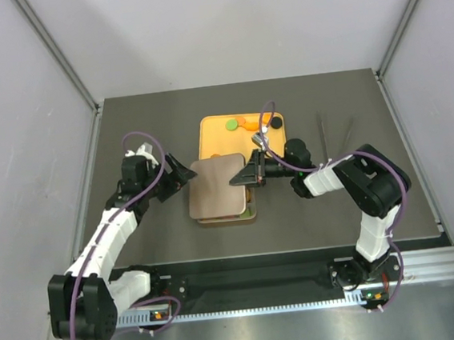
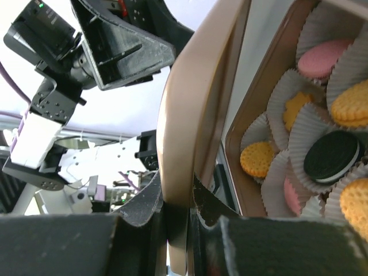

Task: Pack the cookies

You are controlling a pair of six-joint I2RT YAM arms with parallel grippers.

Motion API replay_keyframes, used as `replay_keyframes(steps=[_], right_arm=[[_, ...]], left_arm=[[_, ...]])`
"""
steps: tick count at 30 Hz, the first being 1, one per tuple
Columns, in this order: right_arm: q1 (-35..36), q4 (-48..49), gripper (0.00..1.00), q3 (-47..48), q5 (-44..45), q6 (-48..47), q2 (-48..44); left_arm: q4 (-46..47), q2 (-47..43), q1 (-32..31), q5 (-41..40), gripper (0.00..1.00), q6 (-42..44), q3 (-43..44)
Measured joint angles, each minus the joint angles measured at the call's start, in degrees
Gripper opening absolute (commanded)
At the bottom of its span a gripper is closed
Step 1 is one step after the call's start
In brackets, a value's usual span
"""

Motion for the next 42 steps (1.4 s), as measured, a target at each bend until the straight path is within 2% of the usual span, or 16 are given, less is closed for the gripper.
replay_keyframes(steps=[13, 28, 42], right_arm=[[-1.3, 1.4, 0.00, -2.5, -1.4, 1.6, 0.0], [-2.3, 2.4, 0.06, -2.6, -2.1, 2.1, 2.0], [-4.2, 3.4, 0.24, -2.9, -2.6, 2.9, 3.8]], left_arm=[[0.0, 3.6, -1.6, 0.7, 0.91, 0.6, 0.0], [0.5, 7.0, -2.8, 0.7, 0.90, 0.8, 0.0], [1.1, 9.0, -3.6, 0.5, 0.89, 0.8, 0.0]])
